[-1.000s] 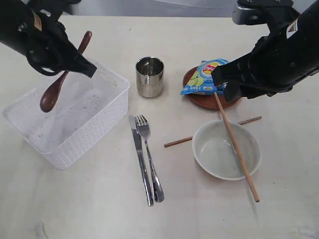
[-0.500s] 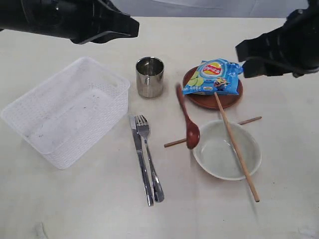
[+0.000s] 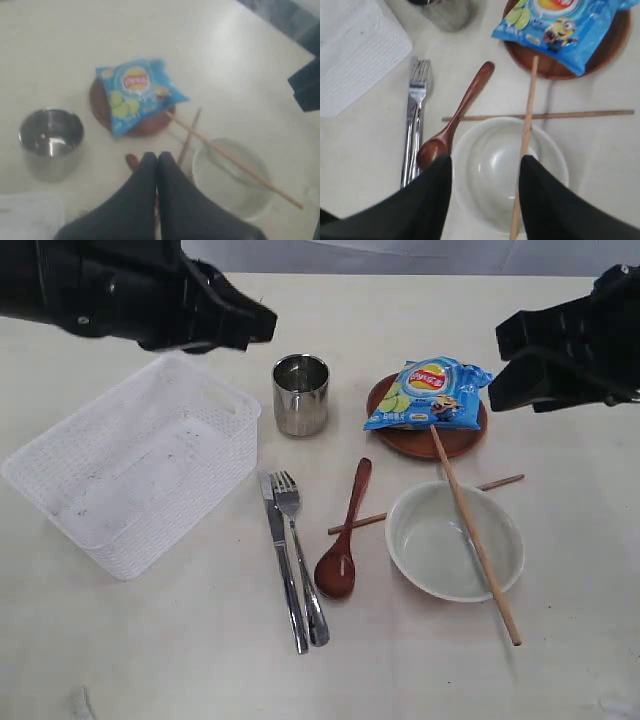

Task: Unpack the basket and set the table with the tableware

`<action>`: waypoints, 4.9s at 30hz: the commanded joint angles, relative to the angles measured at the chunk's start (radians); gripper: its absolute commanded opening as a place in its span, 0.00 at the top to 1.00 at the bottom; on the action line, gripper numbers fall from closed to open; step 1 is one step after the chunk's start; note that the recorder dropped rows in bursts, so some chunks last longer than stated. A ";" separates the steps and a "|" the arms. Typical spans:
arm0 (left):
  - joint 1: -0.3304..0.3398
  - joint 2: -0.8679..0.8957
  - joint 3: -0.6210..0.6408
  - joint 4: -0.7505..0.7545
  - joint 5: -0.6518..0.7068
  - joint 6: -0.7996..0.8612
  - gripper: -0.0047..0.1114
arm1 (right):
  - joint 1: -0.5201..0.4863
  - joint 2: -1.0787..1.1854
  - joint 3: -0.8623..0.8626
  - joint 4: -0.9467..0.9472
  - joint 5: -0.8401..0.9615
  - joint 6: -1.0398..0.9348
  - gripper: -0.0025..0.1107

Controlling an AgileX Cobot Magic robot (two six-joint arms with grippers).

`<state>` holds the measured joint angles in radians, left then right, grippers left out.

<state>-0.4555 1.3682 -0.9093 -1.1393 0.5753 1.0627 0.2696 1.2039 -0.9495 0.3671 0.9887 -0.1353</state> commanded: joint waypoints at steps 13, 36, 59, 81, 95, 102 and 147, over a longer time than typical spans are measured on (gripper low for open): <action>0.163 -0.458 0.288 0.424 -0.403 -0.519 0.96 | 0.617 0.221 -0.063 -0.240 -0.018 0.550 0.61; 0.154 -0.752 0.436 0.425 -0.575 -0.562 0.96 | 0.651 0.642 -0.228 -0.292 -0.038 0.767 0.61; 0.154 -0.752 0.436 0.429 -0.567 -0.562 0.96 | 0.338 0.466 -0.169 -0.529 0.177 0.658 0.61; 0.154 -0.752 0.436 0.429 -0.575 -0.539 0.96 | 0.325 0.508 -0.019 -0.454 -0.077 0.489 0.98; 0.154 -0.752 0.436 0.429 -0.569 -0.536 0.96 | 0.184 0.426 -0.135 -0.602 0.122 0.486 0.98; 0.154 -0.752 0.436 0.429 -0.569 -0.536 0.96 | -0.099 0.450 -0.107 -0.577 0.021 0.443 0.98; 0.154 -0.752 0.436 0.429 -0.575 -0.520 0.96 | 0.116 0.460 -0.311 0.029 0.152 -0.622 0.57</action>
<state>-0.2950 0.6195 -0.4782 -0.7151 0.0077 0.5391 0.2726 1.6822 -1.2551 0.4382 1.1197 -0.6331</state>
